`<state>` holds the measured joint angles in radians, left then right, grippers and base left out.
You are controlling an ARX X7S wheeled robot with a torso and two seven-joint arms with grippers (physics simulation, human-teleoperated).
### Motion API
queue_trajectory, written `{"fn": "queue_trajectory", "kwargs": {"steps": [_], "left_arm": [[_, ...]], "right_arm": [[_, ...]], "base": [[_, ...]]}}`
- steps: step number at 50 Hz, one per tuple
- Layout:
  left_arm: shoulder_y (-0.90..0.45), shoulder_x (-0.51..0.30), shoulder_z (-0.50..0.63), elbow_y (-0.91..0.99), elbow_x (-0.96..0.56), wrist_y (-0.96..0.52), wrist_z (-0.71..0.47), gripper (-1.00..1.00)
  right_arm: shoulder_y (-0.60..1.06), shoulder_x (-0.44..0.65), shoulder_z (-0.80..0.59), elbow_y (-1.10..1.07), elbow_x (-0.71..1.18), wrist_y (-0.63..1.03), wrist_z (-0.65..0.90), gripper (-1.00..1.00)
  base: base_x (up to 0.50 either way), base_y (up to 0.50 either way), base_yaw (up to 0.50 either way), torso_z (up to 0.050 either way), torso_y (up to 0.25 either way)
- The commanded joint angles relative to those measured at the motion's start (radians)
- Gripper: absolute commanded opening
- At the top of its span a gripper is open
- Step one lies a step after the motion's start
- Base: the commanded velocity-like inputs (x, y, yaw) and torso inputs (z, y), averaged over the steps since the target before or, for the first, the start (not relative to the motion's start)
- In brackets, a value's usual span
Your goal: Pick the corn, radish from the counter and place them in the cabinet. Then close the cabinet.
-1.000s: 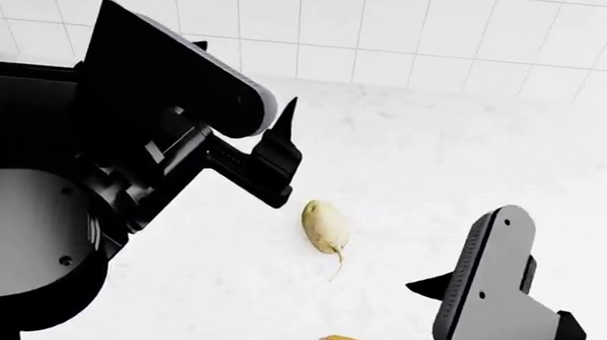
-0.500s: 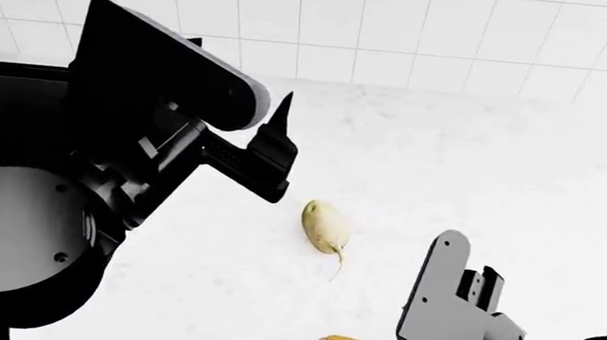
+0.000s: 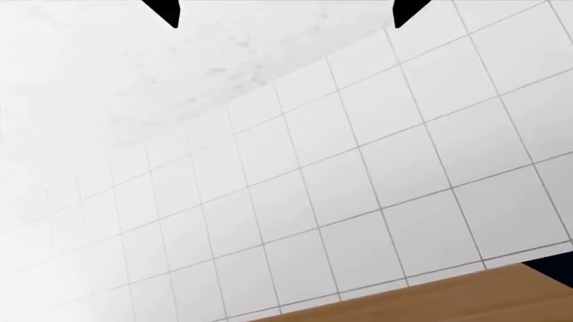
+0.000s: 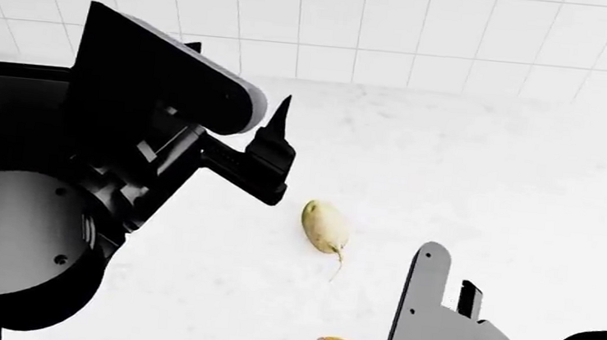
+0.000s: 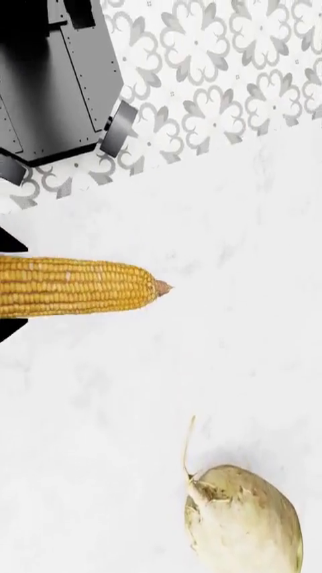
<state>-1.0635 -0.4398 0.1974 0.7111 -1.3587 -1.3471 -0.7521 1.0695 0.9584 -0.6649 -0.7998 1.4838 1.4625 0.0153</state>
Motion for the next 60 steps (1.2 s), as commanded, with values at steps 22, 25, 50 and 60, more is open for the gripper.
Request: {"fn": "queue_trajectory", "kwargs": {"steps": [22, 25, 50, 60], "left_arm": [[-0.029, 0.149, 0.042, -0.091, -0.032, 0.096, -0.041, 1.0], [-0.041, 0.203, 0.07, -0.136, -0.009, 0.102, -0.083, 1.0], [0.008, 0.433, 0.177, -0.561, 0.023, 0.192, -0.479, 1.0], [0.04, 0.43, 0.257, -0.618, -0.156, 0.342, -0.634, 1.0]], "right_arm": [[-0.131, 0.301, 0.187, -0.091, -0.182, -0.363, 0.143, -1.0], [-0.171, 0.353, 0.225, -0.093, -0.168, -0.437, 0.176, -1.0], [-0.347, 0.566, 0.261, -0.064, -0.18, -0.702, 0.278, -1.0], [-0.383, 0.601, 0.246, -0.066, -0.186, -0.785, 0.274, -1.0]], "base": [[0.0, 0.0, 0.0, 0.0, 0.0], [0.0, 0.0, 0.0, 0.0, 0.0], [0.0, 0.0, 0.0, 0.0, 0.0], [0.0, 0.0, 0.0, 0.0, 0.0]]}}
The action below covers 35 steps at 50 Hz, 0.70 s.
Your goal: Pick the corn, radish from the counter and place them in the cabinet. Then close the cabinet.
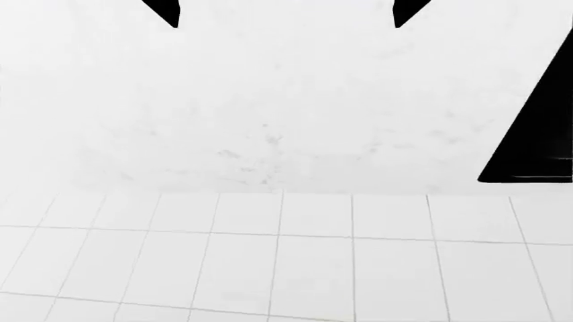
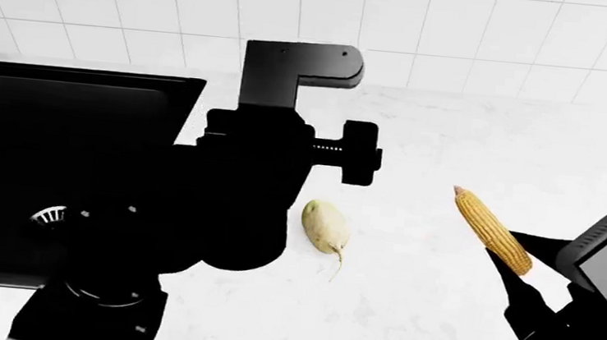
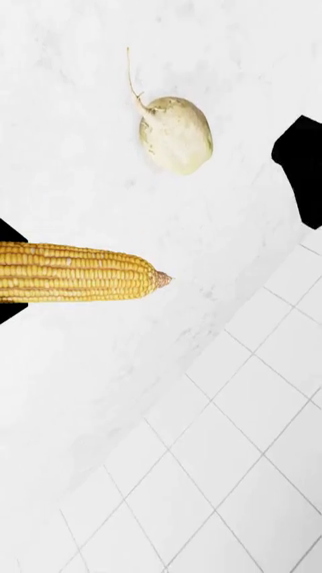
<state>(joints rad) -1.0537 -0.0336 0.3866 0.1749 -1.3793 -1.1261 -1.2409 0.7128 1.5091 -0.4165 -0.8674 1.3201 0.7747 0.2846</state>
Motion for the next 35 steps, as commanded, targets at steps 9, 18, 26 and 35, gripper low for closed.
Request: {"fn": "queue_trajectory", "kwargs": {"steps": [9, 18, 26, 35], "left_arm": [[0.076, 0.009, 0.131, -0.099, -0.183, 0.184, -0.193, 1.0], [0.112, 0.009, 0.166, -0.094, -0.199, 0.241, -0.216, 1.0], [0.152, 0.008, 0.196, -0.061, -0.207, 0.293, -0.234, 1.0], [0.168, 0.009, 0.241, -0.058, -0.216, 0.336, -0.208, 1.0]], "right_arm": [[-0.05, 0.049, -0.013, 0.009, -0.039, -0.132, 0.002, -1.0], [-0.055, 0.047, -0.008, 0.011, -0.038, -0.136, 0.005, -1.0], [-0.058, 0.04, -0.003, 0.015, -0.041, -0.134, -0.001, -1.0], [-0.063, 0.045, 0.003, 0.016, -0.044, -0.137, -0.001, -1.0]], "base": [[0.0, 0.0, 0.0, 0.0, 0.0], [0.0, 0.0, 0.0, 0.0, 0.0], [0.0, 0.0, 0.0, 0.0, 0.0], [0.0, 0.0, 0.0, 0.0, 0.0]]}}
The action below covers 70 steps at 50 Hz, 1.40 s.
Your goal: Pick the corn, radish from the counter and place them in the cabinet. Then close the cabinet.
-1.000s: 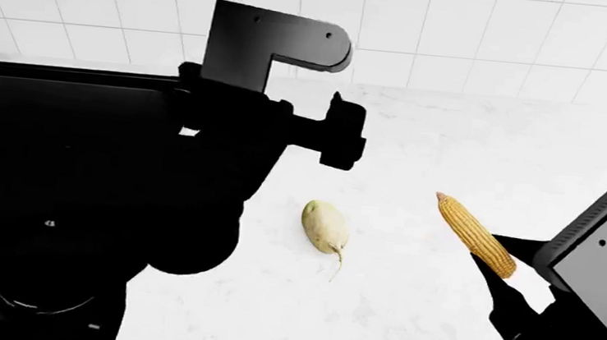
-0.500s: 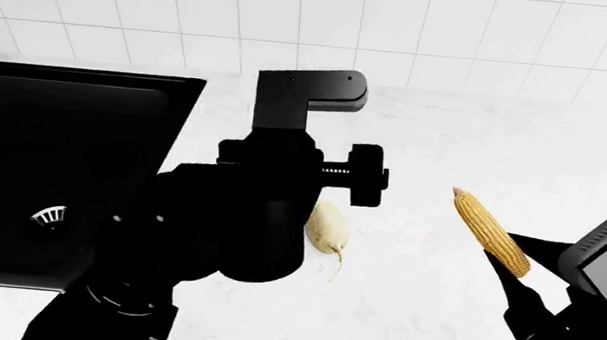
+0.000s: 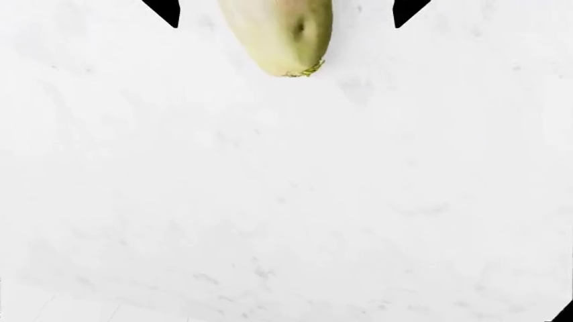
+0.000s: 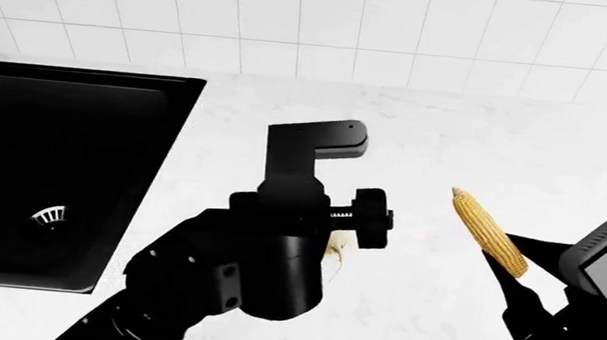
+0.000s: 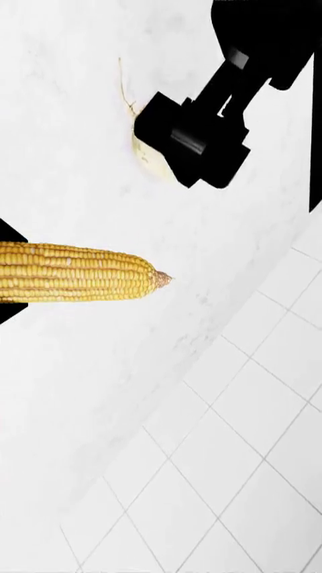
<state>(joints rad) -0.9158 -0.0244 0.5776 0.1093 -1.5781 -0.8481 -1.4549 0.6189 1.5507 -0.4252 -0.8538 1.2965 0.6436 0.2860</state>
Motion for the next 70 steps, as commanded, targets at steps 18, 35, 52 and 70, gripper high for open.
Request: {"fn": "queue_trajectory", "kwargs": {"steps": [18, 35, 52, 70], "left_arm": [[0.027, -0.017, 0.121, -0.042, -0.003, 0.11, 0.064, 1.0], [-0.018, -0.036, 0.171, -0.127, 0.041, 0.125, 0.164, 1.0], [-0.016, -0.038, 0.234, -0.163, 0.042, 0.122, 0.181, 1.0], [-0.072, -0.095, 0.283, -0.03, 0.072, 0.088, 0.171, -1.0]], "right_arm": [[-0.001, 0.008, 0.0, 0.012, -0.05, -0.03, 0.0, -1.0], [-0.027, 0.008, 0.0, 0.015, -0.056, -0.051, 0.006, -1.0], [-0.041, 0.012, 0.01, 0.02, -0.057, -0.066, 0.007, -1.0], [-0.037, 0.018, 0.037, 0.008, -0.036, -0.053, 0.02, -1.0]], "base": [[0.0, 0.0, 0.0, 0.0, 0.0], [0.0, 0.0, 0.0, 0.0, 0.0], [0.0, 0.0, 0.0, 0.0, 0.0], [0.0, 0.0, 0.0, 0.0, 0.0]]}}
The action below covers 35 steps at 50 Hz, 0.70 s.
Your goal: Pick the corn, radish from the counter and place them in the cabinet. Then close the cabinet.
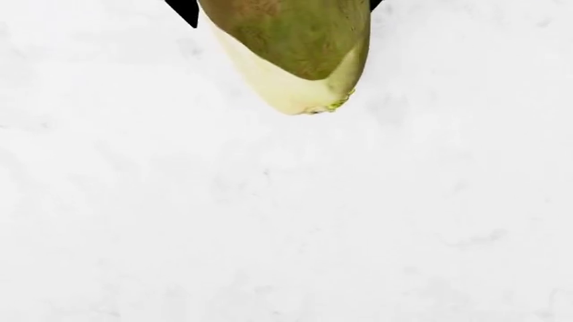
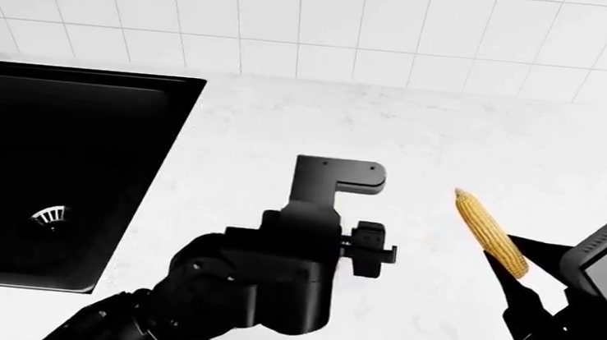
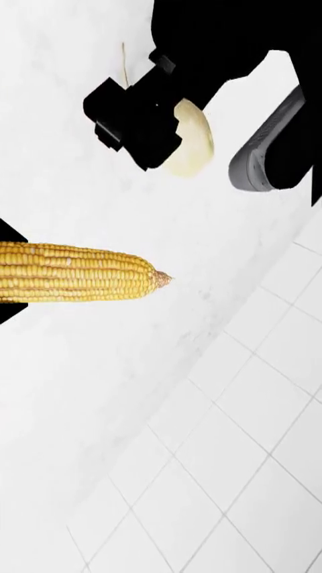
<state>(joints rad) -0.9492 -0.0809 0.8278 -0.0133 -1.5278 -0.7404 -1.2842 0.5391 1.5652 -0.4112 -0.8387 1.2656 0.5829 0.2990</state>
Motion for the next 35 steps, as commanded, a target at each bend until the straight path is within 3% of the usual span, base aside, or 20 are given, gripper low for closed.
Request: {"fn": "queue_trajectory", "kwargs": {"steps": [1, 13, 18, 22, 29, 35], "left_arm": [[-0.046, -0.047, 0.034, 0.113, 0.027, -0.023, 0.004, -1.0], [-0.154, -0.247, 0.042, 0.384, 0.115, -0.075, 0.182, -1.0], [-0.184, -0.367, 0.018, 0.528, 0.198, -0.055, 0.292, -1.0], [-0.19, -0.441, -0.022, 0.558, 0.135, -0.052, 0.335, -1.0], [-0.126, -0.53, -0.108, 0.641, 0.191, 0.094, 0.516, -1.0], [-0.125, -0.605, -0.119, 0.719, 0.208, 0.109, 0.65, -1.0]], "right_arm": [[0.043, 0.004, 0.025, -0.007, -0.005, 0.007, 0.008, -1.0], [0.037, -0.011, 0.036, -0.007, -0.007, -0.014, 0.043, -1.0], [0.073, -0.07, 0.056, 0.005, 0.002, 0.047, 0.089, -1.0], [0.12, -0.13, 0.063, 0.017, 0.014, 0.109, 0.126, -1.0], [0.182, -0.198, 0.065, 0.012, 0.041, 0.163, 0.159, -1.0], [0.183, -0.267, 0.06, 0.021, 0.043, 0.15, 0.228, -1.0]], "base": [[0.0, 0.0, 0.0, 0.0, 0.0], [0.0, 0.0, 0.0, 0.0, 0.0], [0.0, 0.0, 0.0, 0.0, 0.003], [0.0, 0.0, 0.0, 0.0, 0.0], [0.0, 0.0, 0.0, 0.0, 0.0], [0.0, 0.0, 0.0, 0.0, 0.002]]}}
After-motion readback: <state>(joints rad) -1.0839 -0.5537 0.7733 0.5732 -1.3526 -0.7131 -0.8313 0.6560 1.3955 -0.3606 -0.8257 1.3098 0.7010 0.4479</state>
